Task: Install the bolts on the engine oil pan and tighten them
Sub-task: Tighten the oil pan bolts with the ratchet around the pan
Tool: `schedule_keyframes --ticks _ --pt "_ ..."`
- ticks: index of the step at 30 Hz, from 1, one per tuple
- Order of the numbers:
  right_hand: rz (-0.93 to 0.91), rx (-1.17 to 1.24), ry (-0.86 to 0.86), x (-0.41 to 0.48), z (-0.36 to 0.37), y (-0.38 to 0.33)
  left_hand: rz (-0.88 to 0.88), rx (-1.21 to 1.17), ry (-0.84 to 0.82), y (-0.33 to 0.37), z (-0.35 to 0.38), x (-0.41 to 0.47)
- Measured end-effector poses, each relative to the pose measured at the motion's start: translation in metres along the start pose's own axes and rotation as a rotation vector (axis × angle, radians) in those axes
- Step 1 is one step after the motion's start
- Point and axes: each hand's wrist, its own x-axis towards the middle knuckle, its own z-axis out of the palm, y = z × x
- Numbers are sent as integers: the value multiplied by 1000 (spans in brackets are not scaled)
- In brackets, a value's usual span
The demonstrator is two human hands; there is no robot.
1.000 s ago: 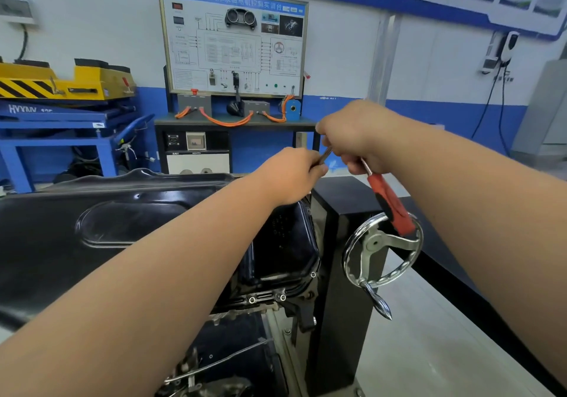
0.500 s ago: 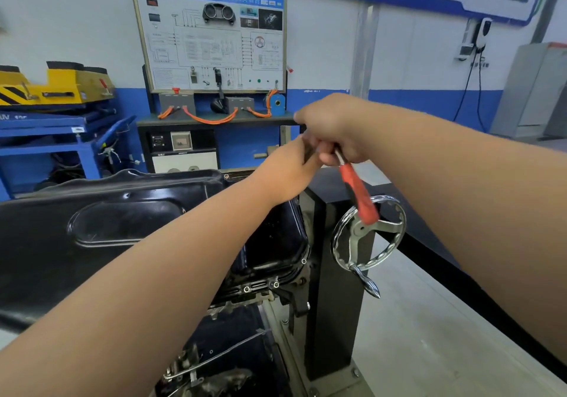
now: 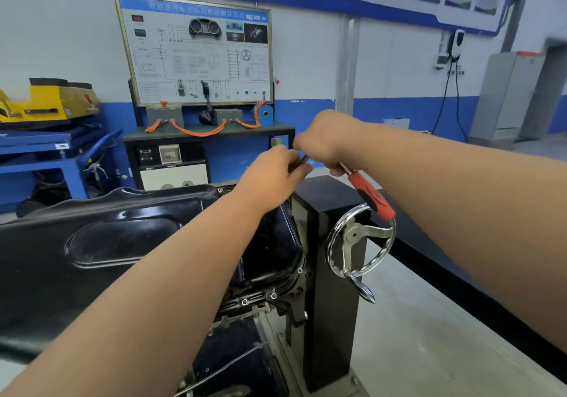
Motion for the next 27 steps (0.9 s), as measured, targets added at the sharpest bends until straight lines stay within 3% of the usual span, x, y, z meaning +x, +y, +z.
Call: schedule_keyframes --ticks 8,18,20,23,25,27 --pt "-145 -570 -165 -18 -14 4 134 140 -42 5 -7 -6" --pt "125 -489 -414 -21 -25 -4 158 155 -72 4 -8 -7" --pt "-35 -727 -339 -24 -27 -3 179 182 -102 5 -8 -6" --pt "-410 -1268 -68 -27 -27 0 191 192 -129 6 -7 -6" --pt "-510 -1279 4 -25 -23 2 164 153 -110 4 -7 -5" --pt "-384 -945 -44 -24 -21 1 133 84 -93 1 -7 -6"
